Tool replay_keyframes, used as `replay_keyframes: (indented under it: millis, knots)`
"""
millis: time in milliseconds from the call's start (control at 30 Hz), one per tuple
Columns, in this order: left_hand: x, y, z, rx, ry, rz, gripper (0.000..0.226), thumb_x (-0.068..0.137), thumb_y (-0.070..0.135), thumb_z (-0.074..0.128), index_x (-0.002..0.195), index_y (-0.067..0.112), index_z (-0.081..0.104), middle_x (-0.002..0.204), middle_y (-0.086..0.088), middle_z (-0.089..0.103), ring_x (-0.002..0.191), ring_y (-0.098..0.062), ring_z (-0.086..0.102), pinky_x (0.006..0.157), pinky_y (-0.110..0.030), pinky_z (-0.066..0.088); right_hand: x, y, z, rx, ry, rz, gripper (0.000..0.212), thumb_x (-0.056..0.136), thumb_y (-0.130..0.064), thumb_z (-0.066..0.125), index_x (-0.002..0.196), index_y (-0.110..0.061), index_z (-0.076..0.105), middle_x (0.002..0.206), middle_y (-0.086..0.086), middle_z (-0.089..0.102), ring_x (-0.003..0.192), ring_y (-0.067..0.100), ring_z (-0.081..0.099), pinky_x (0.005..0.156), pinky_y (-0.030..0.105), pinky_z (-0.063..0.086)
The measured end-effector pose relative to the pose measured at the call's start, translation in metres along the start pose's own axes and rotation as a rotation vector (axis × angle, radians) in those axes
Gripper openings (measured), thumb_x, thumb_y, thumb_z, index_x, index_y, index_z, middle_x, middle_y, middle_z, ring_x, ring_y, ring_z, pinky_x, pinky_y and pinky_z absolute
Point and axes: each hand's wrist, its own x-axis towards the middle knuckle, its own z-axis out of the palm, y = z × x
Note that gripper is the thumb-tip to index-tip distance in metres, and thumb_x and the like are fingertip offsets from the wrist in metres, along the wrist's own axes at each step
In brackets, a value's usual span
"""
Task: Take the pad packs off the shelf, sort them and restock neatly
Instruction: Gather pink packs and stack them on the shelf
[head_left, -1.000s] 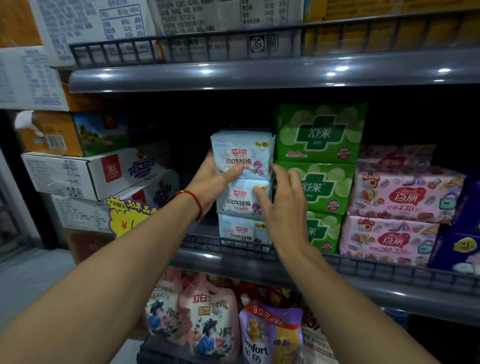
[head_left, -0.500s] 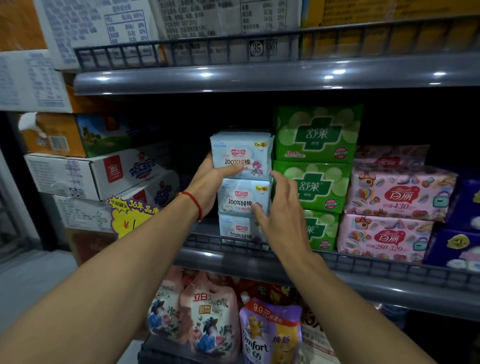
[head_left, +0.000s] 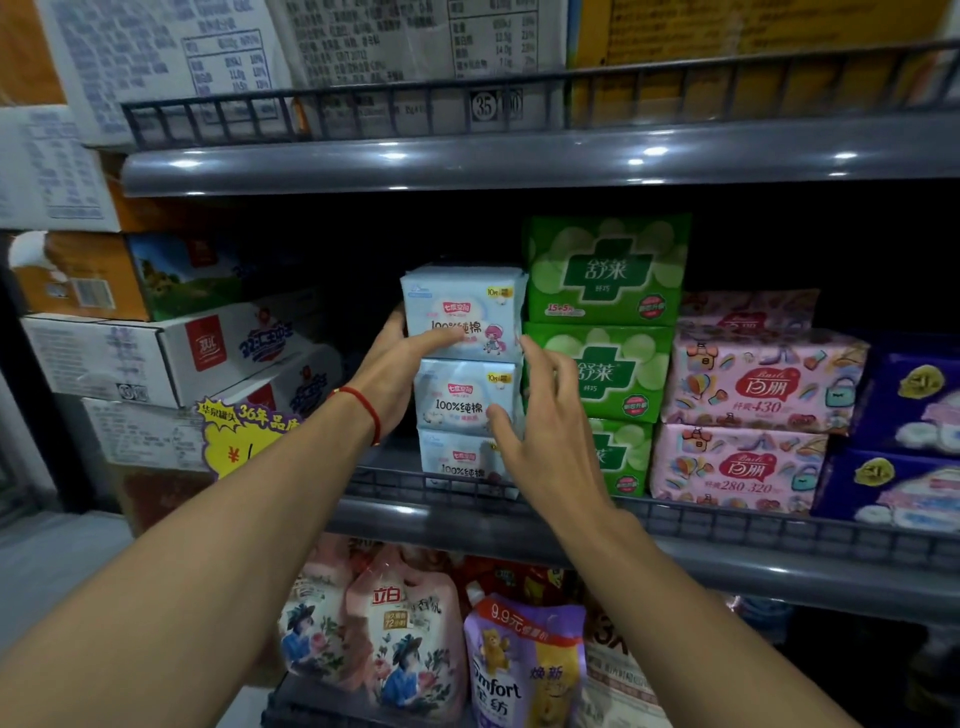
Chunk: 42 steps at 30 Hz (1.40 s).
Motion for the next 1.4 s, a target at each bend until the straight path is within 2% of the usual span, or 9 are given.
replay_keyframes:
  millis: [100,200,367,600,800,900,1000,1200,1400]
  knots:
    - [-0.013,0.004,-0.003,0.034,0.044,0.037,0.069,0.086,0.022,0.076,0.147,0.018,0.044,0.127,-0.006,0.07,0.113,-0.023,0.07,0.079,-0.029,0.058,-0.014,0.003,-0.011,-0.012,-0.013,-0.014,0.064,0.098,-0.026,0.064,0.154,-0.021,0.032,0.143,-0.001,0.034,0.107,0.013,0.055,0.075,0.027,0.054]
    - [-0.041,0.008,-0.007,0.232,0.241,0.1,0.081,0.085,0.029,0.075,0.154,0.023,0.033,0.149,-0.006,0.047,0.133,-0.018,0.05,0.106,-0.035,0.045,-0.036,0.008,-0.029,-0.015,-0.021,0.001,0.057,0.098,-0.024,0.062,0.15,-0.022,0.038,0.141,-0.004,0.036,0.098,0.009,0.054,0.073,0.027,0.054]
    - [-0.141,-0.017,0.031,0.399,0.577,0.276,0.035,0.071,0.022,0.063,0.104,0.02,0.051,0.113,-0.016,0.056,0.095,-0.028,0.057,0.093,-0.046,0.049,-0.108,0.04,-0.083,-0.031,-0.091,0.086,0.041,0.096,-0.025,0.06,0.137,-0.024,0.052,0.13,-0.006,0.048,0.101,0.015,0.058,0.082,0.04,0.054]
    - [-0.26,-0.073,0.215,0.331,-0.279,-0.192,0.023,0.079,0.006,0.067,0.095,0.02,0.059,0.093,-0.011,0.066,0.073,-0.008,0.062,0.065,-0.022,0.047,-0.283,0.101,-0.224,-0.28,-0.164,0.614,0.027,0.083,-0.012,0.066,0.109,-0.02,0.07,0.095,-0.004,0.062,0.087,0.018,0.064,0.082,0.029,0.047]
    - [-0.333,-0.075,0.353,0.512,-0.969,-0.393,0.008,0.09,0.011,0.064,0.096,0.015,0.068,0.08,-0.001,0.056,0.074,-0.013,0.05,0.062,-0.027,0.041,-0.46,0.125,-0.319,-0.332,-0.194,1.19,0.024,0.086,-0.019,0.063,0.107,-0.017,0.073,0.103,0.003,0.073,0.096,0.023,0.068,0.086,0.034,0.054]
    - [-0.356,-0.098,0.401,0.564,-1.125,-0.423,0.008,0.08,0.022,0.071,0.086,0.018,0.067,0.07,0.004,0.055,0.061,-0.009,0.049,0.055,-0.022,0.039,-0.523,0.136,-0.345,-0.326,-0.176,1.378,0.02,0.086,-0.021,0.063,0.105,-0.018,0.07,0.103,0.004,0.072,0.098,0.026,0.067,0.084,0.035,0.054]
    - [-0.364,-0.145,0.439,0.696,-1.267,-0.498,0.032,0.069,0.037,0.069,0.096,0.019,0.068,0.082,0.006,0.059,0.078,-0.016,0.052,0.063,-0.029,0.045,-0.567,0.152,-0.364,-0.34,-0.057,1.52,0.019,0.087,-0.028,0.062,0.104,-0.023,0.07,0.104,0.002,0.072,0.101,0.026,0.067,0.084,0.035,0.053]
    - [-0.383,-0.233,0.505,0.785,-1.364,-0.627,0.028,0.089,0.032,0.071,0.116,0.025,0.065,0.113,0.006,0.059,0.105,-0.018,0.054,0.085,-0.037,0.048,-0.622,0.182,-0.387,-0.519,0.051,1.623,0.056,0.083,-0.056,0.056,0.126,-0.023,0.066,0.13,0.009,0.064,0.118,0.03,0.059,0.096,0.045,0.052]
    - [-0.427,-0.315,0.563,0.676,-1.335,-0.649,0.042,0.089,0.033,0.075,0.121,0.015,0.055,0.11,0.001,0.061,0.085,-0.01,0.055,0.076,-0.028,0.048,-0.609,0.252,-0.407,-0.582,0.191,1.599,0.055,0.093,-0.048,0.061,0.14,-0.02,0.056,0.145,0.009,0.055,0.127,0.031,0.052,0.106,0.044,0.043]
